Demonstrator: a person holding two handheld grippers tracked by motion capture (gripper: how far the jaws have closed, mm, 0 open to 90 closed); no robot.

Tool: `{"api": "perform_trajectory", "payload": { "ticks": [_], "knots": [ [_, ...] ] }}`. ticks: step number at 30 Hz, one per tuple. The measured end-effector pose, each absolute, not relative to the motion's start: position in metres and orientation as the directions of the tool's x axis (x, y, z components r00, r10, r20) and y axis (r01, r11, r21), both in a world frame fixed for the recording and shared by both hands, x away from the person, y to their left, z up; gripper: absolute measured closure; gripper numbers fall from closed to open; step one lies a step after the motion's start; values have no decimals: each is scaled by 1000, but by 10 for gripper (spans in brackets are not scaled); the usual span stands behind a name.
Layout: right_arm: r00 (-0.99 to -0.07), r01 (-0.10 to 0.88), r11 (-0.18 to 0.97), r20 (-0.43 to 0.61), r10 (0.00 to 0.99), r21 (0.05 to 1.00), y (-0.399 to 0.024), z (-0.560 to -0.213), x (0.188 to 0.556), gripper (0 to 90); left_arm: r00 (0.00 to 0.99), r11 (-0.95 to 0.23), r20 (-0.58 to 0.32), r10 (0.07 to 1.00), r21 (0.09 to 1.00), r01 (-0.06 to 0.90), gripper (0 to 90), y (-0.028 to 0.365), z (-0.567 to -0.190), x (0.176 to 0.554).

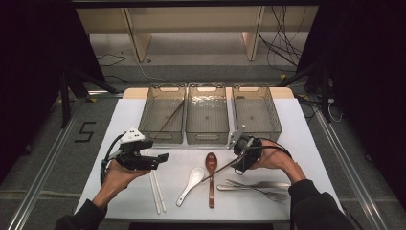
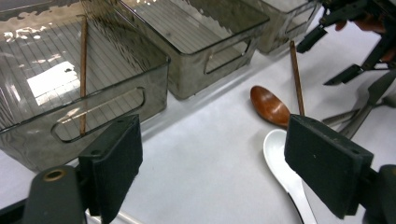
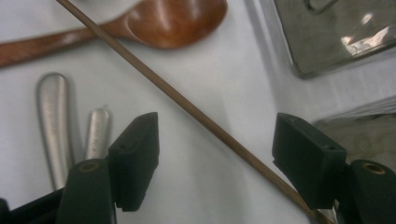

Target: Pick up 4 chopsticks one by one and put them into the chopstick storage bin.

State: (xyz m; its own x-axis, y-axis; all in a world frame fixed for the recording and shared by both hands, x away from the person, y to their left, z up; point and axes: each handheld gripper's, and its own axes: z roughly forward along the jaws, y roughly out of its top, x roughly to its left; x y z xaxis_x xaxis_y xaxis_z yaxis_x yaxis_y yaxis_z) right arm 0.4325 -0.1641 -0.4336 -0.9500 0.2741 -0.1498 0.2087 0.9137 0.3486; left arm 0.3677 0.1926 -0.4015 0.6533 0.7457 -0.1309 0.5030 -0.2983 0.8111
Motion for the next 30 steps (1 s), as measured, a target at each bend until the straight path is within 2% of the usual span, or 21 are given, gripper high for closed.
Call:
{"api": "perform_trajectory", "payload": {
  "ticks": [13, 23, 30],
  "knots": [
    [-960, 187, 946, -157, 234, 265, -159, -452, 445, 412, 667, -306, -131, 733, 813, 496, 186, 190, -404, 359],
    [-965, 185, 954, -141, 222, 235, -158, -457, 449, 515, 683, -317, -130, 719, 812, 489, 182, 188, -406, 352],
    [-970, 174, 964, -136, 203, 202, -156, -455, 446, 624, 680, -323, -126, 723, 808, 493, 183, 190, -408, 355]
  ]
}}
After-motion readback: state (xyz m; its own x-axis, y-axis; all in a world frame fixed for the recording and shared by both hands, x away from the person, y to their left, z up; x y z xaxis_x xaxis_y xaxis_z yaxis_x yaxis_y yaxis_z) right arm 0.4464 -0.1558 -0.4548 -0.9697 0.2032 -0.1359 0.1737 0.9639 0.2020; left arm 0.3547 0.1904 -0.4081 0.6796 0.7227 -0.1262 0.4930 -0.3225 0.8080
